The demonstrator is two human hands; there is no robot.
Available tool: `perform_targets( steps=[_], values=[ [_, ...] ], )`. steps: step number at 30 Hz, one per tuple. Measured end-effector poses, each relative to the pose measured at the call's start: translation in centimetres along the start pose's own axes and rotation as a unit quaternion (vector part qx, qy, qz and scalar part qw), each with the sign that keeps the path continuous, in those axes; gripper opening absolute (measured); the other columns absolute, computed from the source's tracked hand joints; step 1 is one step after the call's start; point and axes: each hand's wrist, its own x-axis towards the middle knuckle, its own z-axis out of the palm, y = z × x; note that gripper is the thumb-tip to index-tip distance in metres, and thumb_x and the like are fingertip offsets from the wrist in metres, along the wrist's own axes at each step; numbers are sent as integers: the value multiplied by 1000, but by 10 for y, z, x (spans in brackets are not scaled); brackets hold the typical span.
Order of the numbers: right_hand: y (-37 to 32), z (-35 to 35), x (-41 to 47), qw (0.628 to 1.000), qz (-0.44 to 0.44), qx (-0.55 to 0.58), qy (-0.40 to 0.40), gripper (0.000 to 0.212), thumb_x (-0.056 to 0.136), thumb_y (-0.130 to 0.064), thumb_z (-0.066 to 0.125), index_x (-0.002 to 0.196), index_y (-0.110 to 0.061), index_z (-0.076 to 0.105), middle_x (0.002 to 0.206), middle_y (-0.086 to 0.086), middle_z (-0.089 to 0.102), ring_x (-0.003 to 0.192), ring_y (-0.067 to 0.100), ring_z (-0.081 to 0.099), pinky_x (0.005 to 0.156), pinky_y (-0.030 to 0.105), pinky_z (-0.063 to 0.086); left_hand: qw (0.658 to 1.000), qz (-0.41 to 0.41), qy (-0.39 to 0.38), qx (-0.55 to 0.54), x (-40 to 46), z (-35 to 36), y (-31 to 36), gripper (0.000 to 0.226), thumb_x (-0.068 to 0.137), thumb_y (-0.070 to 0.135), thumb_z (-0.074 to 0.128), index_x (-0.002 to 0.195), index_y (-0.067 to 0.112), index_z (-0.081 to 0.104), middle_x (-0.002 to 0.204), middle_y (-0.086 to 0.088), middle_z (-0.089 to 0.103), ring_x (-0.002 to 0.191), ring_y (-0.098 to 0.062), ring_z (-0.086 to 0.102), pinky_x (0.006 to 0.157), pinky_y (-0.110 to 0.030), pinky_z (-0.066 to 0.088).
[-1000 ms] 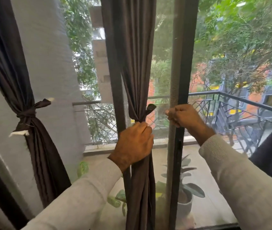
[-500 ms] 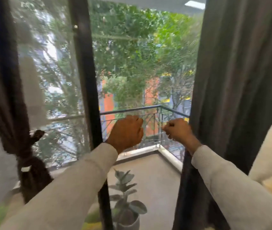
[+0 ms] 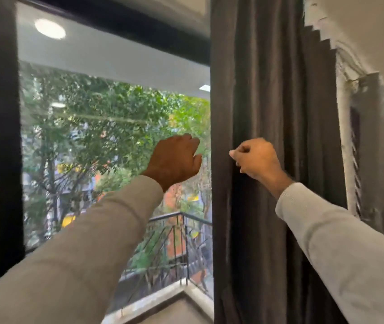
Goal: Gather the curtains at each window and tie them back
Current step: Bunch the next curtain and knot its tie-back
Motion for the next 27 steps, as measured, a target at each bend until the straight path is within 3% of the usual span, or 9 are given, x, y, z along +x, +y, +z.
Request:
perform_targets(
  steps=[5,8,10,13,15,19,23,25,27],
  values=[
    [6,-22,78,990,-3,-27,140,13,96,-37,74,92,-25,72,89,-4,71,85,18,70,79,37,63,993,-12,95,-72,90,19,-5,35,103,55,58,94,21,56,90,0,62,80,-25,57,69,-36,39],
    [13,-39,112,972,-5,-35,231,17,94,-36,72,107,-25,72,101,-4,68,95,18,64,82,34,54,982,-42,161,-92,140,21,12,55,98,76,52,95,20,52,80,4,57,70,-21,53,60,-31,34],
    [18,-45,132,965,3,-22,260,16,95,-37,69,106,-25,69,102,-3,67,98,22,64,86,39,56,973,-73,197,-99,170,24,29,68,90,84,56,106,19,51,88,0,64,75,-27,61,64,-33,37],
    [23,-44,158,966,13,21,256,17,99,-42,64,102,-26,66,100,-3,67,101,26,67,91,49,58,970,-101,216,-54,203,25,41,88,87,69,71,145,11,42,121,-14,70,103,-39,71,73,-42,49],
    [25,-41,174,967,4,59,250,21,100,-49,61,101,-28,65,97,-3,68,99,25,67,92,51,59,971,-103,216,4,222,23,35,90,89,47,73,158,8,29,128,-17,67,107,-41,69,71,-41,45],
    [15,-29,210,957,-52,140,249,42,102,-63,51,93,-25,65,89,-6,69,93,21,68,84,37,53,962,-103,224,118,238,-6,-8,83,92,15,62,163,3,21,116,-27,69,100,-50,69,70,-45,39],
    [-33,-19,236,945,-87,234,212,62,98,-77,42,94,-20,67,97,-1,70,96,23,63,89,33,47,945,-145,206,207,221,-59,-61,84,98,21,63,165,1,16,117,-34,66,101,-55,65,73,-49,37],
    [-66,-16,245,936,-97,284,183,65,95,-83,40,98,-23,66,100,-3,66,96,21,57,90,31,41,919,-213,199,265,202,-96,-87,88,98,24,68,164,-2,16,120,-36,65,107,-57,64,76,-52,43],
    [-97,-12,253,925,-115,322,164,79,82,-95,43,113,-25,66,112,1,70,106,25,62,97,38,48,874,-336,206,285,185,-143,-112,84,95,25,74,159,-5,27,129,-36,63,119,-58,61,90,-57,51]
  ],
)
